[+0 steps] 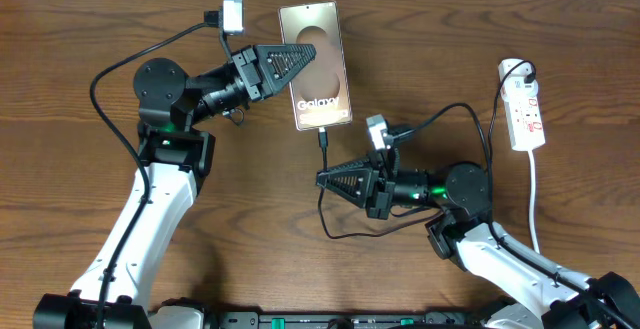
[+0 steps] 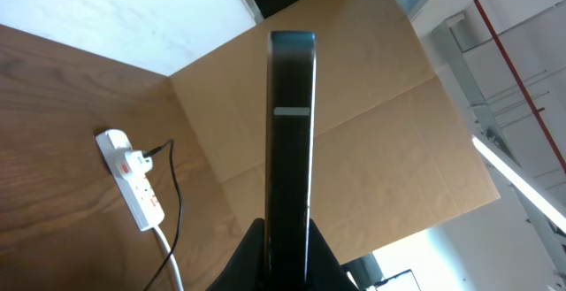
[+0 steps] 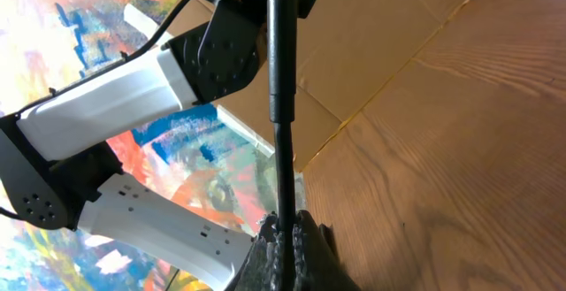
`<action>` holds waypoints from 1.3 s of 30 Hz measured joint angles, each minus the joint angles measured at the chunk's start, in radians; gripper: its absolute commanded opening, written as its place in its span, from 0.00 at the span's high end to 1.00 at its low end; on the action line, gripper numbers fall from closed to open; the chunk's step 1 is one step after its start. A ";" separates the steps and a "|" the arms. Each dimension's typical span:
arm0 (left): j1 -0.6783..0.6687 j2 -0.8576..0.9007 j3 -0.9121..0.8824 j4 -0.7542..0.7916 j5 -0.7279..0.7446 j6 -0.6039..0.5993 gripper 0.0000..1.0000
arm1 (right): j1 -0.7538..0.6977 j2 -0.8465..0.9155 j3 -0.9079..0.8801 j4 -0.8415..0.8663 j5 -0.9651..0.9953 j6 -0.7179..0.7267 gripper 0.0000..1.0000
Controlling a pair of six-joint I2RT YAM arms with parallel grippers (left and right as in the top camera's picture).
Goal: Plug charger to phone and switch on socket
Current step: 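Push the USB-C plug up into the phone's bottom port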
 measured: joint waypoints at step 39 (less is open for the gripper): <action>0.000 0.000 0.000 0.001 -0.004 0.003 0.93 | -0.043 0.000 0.000 -0.016 -0.023 0.014 0.99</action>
